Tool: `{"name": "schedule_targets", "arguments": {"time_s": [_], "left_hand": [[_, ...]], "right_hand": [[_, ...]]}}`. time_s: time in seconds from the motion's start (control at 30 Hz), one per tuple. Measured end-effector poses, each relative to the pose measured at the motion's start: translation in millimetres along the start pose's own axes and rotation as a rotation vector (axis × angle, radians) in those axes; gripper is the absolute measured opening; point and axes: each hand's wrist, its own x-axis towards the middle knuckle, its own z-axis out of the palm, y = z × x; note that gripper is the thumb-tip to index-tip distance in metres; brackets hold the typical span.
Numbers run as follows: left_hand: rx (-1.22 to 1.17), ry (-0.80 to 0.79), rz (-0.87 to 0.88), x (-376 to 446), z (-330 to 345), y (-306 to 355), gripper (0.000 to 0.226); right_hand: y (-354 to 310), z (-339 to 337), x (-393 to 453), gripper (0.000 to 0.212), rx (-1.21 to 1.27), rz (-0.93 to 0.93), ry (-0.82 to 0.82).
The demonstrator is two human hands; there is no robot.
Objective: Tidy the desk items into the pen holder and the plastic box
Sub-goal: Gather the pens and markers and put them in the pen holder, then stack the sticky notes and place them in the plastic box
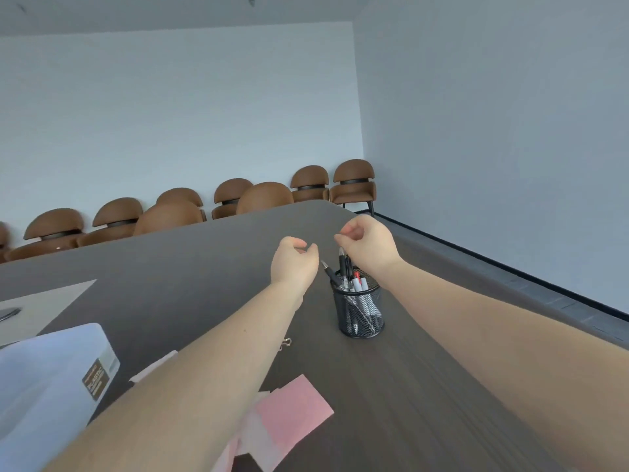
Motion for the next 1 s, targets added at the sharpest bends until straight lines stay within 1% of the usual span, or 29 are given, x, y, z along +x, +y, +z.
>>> {"name": "schedule_targets", "arguments": {"time_s": [0.07,0.13,0.2,0.27,0.37,0.4,0.5,0.53,0.6,0.67,0.73,0.8,0.87,0.93,1.0], "left_hand": [[0.222,-0.057,-0.056,-6.8,-29.5,-13.9,0.014],[0.395,-0.152,-0.147,-13.6,-57.6,-30.9,0.021],[0.515,-0.227,-0.21,-23.4,-84.4,-47.8,0.03],[0.644,-0.256,-0.235,-33.8,-110.8,-63.4,0.032],[0.843,-0.296,-0.233,-50.4,-145.8,-82.9,0.027],[0.876,-0.305,-0.237,-55.4,-155.4,-89.8,0.022],[0.925,-0.31,-0.262,-71.4,-178.9,-107.4,0.022],[0.944,-0.318,-0.258,-75.1,-184.8,-112.8,0.026],[0.969,-0.341,-0.255,-82.1,-194.1,-117.4,0.041],[0.98,-0.439,-0.26,-86.6,-203.6,-114.8,0.052],[1.018,-0.573,-0.262,-84.4,-213.2,-114.1,0.06],[1.054,-0.669,-0.278,-82.6,-220.5,-113.7,0.073],[1.109,-0.701,-0.277,-81.7,-223.0,-118.0,0.081],[1.146,-0.692,-0.256,-83.0,-221.6,-123.1,0.08],[1.133,-0.677,-0.255,-82.9,-220.7,-127.8,0.077]], "right_hand": [[-9.3,4.7,-13.6,0.01,-0.008,-0.034,-0.026],[-16.1,13.3,-32.7,0.011,-0.037,-0.078,-0.081],[-18.5,26.1,-52.4,0.013,-0.107,-0.123,-0.179],[-20.3,39.1,-71.1,0.017,-0.19,-0.154,-0.33],[-29.2,52.0,-93.2,0.033,-0.294,-0.14,-0.616],[-32.8,55.0,-98.8,0.038,-0.343,-0.138,-0.711],[-38.9,63.1,-111.0,0.058,-0.572,-0.135,-0.986],[-39.6,65.4,-113.7,0.065,-0.651,-0.12,-1.066],[-41.3,70.5,-117.3,0.078,-0.799,-0.126,-1.169],[-45.2,75.2,-119.2,0.083,-0.902,-0.181,-1.209],[-50.3,79.5,-120.6,0.085,-0.965,-0.218,-1.225],[-53.1,83.6,-121.8,0.086,-1.025,-0.234,-1.239],[-53.1,87.1,-122.2,0.085,-1.062,-0.236,-1.242],[-52.2,88.4,-121.8,0.082,-1.072,-0.234,-1.231],[-51.0,88.3,-121.7,0.08,-1.07,-0.224,-1.217]]}}
